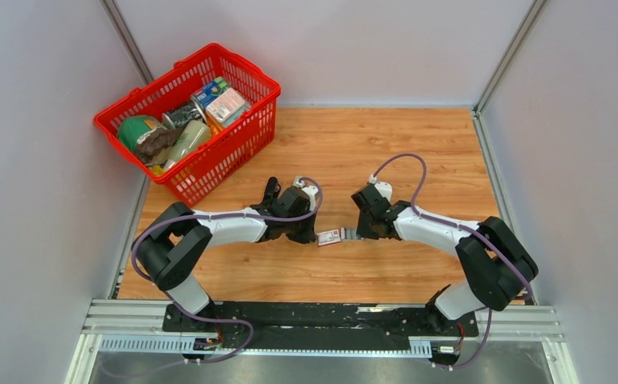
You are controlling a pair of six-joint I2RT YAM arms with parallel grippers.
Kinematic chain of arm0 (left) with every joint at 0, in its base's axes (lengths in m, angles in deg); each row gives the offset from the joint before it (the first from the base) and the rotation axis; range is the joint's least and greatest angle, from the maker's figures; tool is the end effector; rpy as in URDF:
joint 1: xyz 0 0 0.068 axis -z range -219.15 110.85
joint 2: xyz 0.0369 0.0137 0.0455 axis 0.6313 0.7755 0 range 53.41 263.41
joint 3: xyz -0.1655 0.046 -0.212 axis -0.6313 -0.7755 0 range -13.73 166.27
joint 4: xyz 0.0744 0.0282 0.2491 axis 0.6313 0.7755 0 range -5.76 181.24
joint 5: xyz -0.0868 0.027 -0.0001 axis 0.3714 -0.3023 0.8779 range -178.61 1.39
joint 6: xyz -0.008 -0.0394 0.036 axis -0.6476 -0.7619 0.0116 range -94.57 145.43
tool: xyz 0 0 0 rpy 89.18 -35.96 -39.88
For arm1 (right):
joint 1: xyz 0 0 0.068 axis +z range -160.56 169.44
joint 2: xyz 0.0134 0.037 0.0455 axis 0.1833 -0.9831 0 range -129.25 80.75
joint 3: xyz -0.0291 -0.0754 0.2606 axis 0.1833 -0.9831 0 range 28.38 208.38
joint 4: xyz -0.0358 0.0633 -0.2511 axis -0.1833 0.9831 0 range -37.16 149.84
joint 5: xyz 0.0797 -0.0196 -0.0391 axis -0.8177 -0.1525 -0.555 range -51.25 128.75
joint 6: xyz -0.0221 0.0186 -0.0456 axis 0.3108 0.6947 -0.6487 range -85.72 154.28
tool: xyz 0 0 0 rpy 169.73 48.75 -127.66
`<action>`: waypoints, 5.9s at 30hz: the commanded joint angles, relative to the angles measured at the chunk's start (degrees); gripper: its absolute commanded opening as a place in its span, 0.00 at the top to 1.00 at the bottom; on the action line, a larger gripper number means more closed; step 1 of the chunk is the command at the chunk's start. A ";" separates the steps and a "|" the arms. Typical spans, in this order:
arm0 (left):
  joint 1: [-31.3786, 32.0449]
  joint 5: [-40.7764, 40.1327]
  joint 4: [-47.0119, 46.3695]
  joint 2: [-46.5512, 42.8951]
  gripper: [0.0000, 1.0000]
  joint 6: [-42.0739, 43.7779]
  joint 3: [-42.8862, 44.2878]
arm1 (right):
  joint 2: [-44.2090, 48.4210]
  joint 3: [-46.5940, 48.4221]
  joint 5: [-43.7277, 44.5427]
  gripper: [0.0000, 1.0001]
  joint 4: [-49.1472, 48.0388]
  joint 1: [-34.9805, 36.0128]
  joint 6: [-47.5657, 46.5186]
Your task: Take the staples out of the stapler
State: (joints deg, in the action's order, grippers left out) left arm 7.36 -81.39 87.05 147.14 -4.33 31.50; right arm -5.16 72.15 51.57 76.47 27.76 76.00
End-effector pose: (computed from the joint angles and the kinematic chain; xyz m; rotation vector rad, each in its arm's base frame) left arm 0.2121 -0.2299 0.1478 0.4356 2.5636 -0.6929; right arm 0.2148 0.1598 0.1578 0.1437 2.6702 0.1390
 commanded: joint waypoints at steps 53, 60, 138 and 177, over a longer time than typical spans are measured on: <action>1.66 -0.46 1.76 2.51 1.00 -0.04 0.82 | 9.45 -9.40 0.01 1.00 -0.35 5.44 3.99; 1.84 -0.37 1.85 2.33 1.00 -0.12 0.38 | 7.78 -8.44 0.54 1.00 -1.05 5.44 4.43; 2.98 0.95 0.97 4.62 1.00 0.05 1.17 | 1.53 0.97 2.73 0.91 0.00 8.61 5.13; 3.42 1.13 1.59 4.00 1.00 0.58 1.17 | 3.56 3.25 6.69 0.91 3.70 7.20 5.04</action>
State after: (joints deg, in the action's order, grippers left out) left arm 9.76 -80.36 85.15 149.75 -4.44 33.47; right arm -0.66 73.46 56.22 80.23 35.59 80.91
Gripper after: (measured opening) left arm 0.006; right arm 0.129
